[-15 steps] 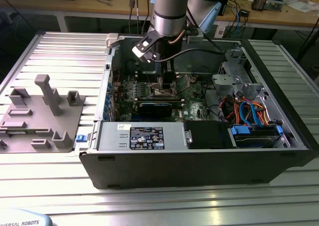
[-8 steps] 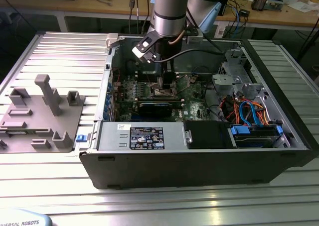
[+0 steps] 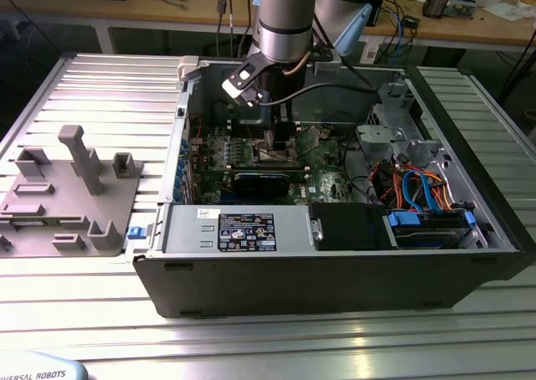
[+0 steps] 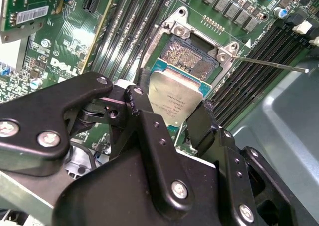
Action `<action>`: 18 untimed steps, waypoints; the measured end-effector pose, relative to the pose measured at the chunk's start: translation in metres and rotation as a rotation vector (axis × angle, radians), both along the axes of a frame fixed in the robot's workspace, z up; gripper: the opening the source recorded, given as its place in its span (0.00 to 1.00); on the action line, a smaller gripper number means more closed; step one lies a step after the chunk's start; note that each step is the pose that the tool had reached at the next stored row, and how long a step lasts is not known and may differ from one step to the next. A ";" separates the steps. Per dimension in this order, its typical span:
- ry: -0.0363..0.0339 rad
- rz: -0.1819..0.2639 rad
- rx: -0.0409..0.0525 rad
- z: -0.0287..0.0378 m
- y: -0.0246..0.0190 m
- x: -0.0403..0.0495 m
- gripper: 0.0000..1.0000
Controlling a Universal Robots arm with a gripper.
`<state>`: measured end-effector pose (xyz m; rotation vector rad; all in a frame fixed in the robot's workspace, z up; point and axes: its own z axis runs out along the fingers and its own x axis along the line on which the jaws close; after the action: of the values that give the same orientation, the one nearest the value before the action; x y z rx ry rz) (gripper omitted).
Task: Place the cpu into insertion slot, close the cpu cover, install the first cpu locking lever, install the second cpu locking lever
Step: 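Place the cpu into insertion slot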
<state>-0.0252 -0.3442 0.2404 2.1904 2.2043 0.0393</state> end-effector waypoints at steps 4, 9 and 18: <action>0.0001 0.000 -0.0003 -0.0007 0.0003 0.0000 0.54; 0.0001 0.000 -0.0002 -0.0015 0.0003 -0.0001 0.54; 0.0001 0.000 -0.0001 -0.0028 0.0003 -0.0001 0.54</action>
<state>-0.0253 -0.3438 0.2377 2.1904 2.2043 0.0391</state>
